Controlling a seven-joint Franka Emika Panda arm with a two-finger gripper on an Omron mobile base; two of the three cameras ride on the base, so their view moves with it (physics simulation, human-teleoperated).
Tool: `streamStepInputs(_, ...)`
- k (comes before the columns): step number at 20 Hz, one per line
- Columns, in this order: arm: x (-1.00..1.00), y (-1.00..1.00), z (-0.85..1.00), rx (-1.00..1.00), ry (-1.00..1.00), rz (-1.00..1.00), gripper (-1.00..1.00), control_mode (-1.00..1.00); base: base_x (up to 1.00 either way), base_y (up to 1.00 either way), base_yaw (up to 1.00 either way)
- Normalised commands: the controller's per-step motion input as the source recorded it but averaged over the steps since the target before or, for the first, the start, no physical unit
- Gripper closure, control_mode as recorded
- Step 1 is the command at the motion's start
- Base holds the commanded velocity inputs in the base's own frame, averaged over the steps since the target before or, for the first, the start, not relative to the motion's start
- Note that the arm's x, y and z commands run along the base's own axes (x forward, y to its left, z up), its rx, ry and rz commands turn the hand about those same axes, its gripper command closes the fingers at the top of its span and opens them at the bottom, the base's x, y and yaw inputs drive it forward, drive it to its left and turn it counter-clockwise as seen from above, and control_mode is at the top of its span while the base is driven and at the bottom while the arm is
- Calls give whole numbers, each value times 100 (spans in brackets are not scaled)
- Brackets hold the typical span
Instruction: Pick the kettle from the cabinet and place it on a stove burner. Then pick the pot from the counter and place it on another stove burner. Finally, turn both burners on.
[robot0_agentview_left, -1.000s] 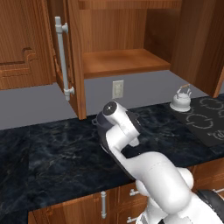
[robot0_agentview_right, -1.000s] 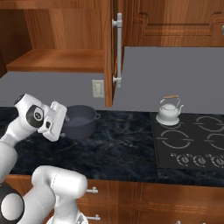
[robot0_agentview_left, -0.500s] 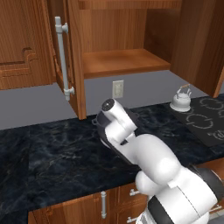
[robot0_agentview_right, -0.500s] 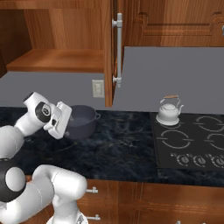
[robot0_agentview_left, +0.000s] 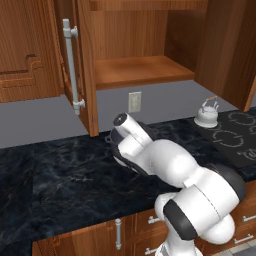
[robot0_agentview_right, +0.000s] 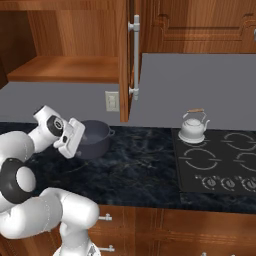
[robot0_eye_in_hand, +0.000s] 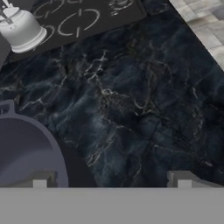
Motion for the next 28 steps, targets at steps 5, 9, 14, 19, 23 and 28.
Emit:
streamStepInputs(5,16,0,-24,0,0,-1,-100,-100,0,0,0)
streamStepInputs(9,20,0,-11,0,0,-1,-100,-100,0,0,0)
streamStepInputs(14,21,0,-7,1,0,-1,-100,-100,0,0,0)
streamStepInputs(19,17,0,-6,0,0,0,-100,-100,0,0,0)
streamStepInputs(23,17,0,-10,0,0,0,-100,-100,0,0,0)
streamStepInputs(28,22,0,-18,0,0,0,-100,-100,0,0,0)
